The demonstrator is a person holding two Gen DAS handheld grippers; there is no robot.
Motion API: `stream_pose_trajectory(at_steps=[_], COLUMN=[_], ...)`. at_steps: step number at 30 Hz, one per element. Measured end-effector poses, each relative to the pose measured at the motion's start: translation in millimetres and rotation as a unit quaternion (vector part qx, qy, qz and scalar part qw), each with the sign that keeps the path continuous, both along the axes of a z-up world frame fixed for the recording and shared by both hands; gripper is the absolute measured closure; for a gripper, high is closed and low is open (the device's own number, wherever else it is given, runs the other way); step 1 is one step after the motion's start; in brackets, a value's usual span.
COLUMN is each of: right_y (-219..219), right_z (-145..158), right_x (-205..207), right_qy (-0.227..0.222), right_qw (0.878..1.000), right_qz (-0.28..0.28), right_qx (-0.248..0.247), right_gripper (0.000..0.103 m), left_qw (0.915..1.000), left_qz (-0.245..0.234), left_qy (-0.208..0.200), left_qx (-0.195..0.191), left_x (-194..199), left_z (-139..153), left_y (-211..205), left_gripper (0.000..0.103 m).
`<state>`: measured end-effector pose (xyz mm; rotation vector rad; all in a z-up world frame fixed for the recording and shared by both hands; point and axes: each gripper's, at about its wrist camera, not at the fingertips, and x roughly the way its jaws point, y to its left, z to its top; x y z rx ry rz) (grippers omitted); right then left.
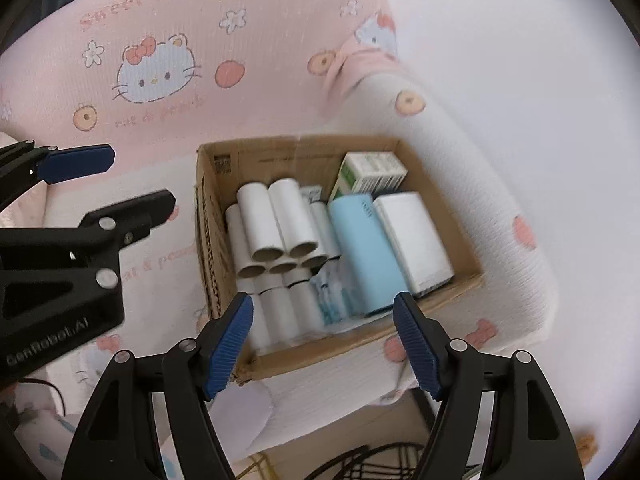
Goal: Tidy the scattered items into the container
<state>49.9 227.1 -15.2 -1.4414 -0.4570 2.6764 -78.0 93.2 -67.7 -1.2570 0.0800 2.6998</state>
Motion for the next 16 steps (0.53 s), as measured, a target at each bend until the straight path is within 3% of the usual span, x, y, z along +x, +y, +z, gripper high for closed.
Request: stream_pose_trajectory(at_steps=[7,16], right_y=[-2.4,-0.7], right_z=[0.4,0.7], right_x=[-0.4,-0.1], right_qy=[-0.004,-0.004], right_qw=[1.0,1.0], right_qz=[0.007,0.003], right_qx=[-0.011,-0.01], right_gripper=[0.031,0.031], left_qw=[0.9997,0.9999], left_qz=[0.016,-0.006], left_qy=[-0.016,-0.007], left_qx=[-0.003,-0.012], left_x=[-5.1,0.2], left_z=[-9.0,-9.0], left_y=[-2.9,9.1], left_gripper=[0.034,0.028])
